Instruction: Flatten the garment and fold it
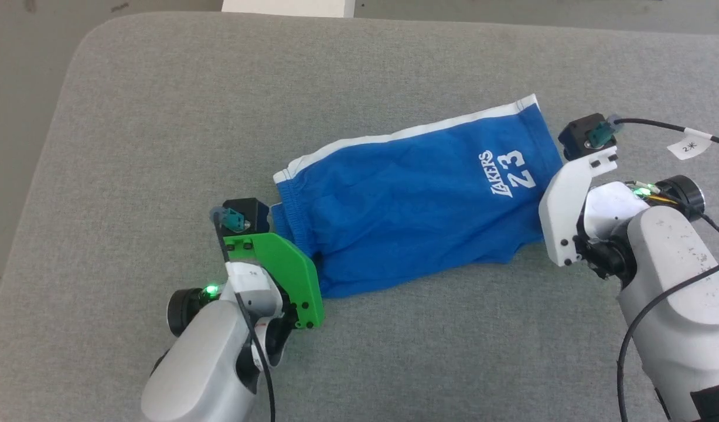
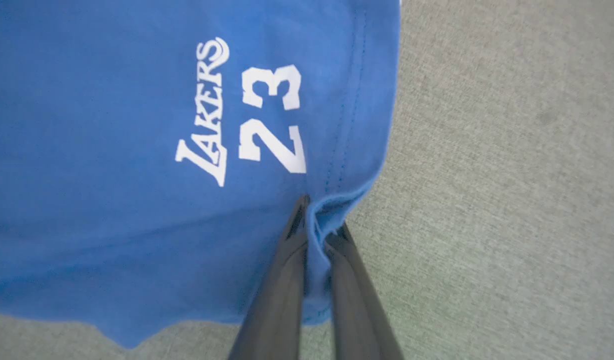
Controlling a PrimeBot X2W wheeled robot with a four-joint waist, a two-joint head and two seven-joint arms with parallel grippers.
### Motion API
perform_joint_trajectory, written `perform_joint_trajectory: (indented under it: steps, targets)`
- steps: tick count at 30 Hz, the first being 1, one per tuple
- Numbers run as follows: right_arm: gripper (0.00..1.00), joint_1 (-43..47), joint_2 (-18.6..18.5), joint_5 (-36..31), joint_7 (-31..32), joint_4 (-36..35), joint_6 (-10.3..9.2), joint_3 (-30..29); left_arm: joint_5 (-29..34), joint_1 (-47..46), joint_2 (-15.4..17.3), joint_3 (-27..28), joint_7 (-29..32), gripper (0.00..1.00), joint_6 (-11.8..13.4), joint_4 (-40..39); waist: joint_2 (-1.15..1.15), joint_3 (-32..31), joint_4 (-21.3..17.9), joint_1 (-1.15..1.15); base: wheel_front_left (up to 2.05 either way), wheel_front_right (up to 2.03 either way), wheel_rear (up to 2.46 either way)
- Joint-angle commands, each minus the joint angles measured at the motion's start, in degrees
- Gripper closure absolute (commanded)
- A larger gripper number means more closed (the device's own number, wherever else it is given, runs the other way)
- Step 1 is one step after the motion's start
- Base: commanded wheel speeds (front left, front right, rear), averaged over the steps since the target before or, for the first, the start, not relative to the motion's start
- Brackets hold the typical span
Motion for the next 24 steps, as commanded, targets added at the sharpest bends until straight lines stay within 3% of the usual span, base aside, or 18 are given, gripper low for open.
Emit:
perform_joint_trajectory:
  steps: [1, 2, 14, 24]
  targets:
    - [1.0, 0.3, 0.1, 0.5, -0.3, -0.2, -0.1, 0.4, -1.1, 0.5, -0.2, 0.0, -0.2, 0.8, -0.8, 1.5, 0.0, 0.1, -0.2, 0.0, 0.0, 0.0, 0.0]
    - [1.0, 0.4, 0.0, 0.7, -0.3, -0.3, -0.1, 0.5, -1.4, 0.6, -0.3, 0.1, -0.5, 1.0, -1.2, 1.8, 0.0, 0.1, -0.2, 0.0, 0.0, 0.0, 0.0]
    - [1.0, 4.7, -1.7, 4.8, -0.3, -3.0, -0.1, 1.4, -6.0, 2.1, -0.2, 4.0, -5.3, 1.0, -5.2, 0.0, 0.0, -4.5, 0.1, 0.0, 0.0, 0.0, 0.0]
    - [1.0, 18.8, -4.0, 9.9, 2.8, -16.1, -0.1, -2.8, -8.6, 8.5, 2.5, 5.3, -2.6, 1.0, -4.0, -3.3, 0.0, -10.1, -1.3, 0.0, 0.0, 0.0, 0.0]
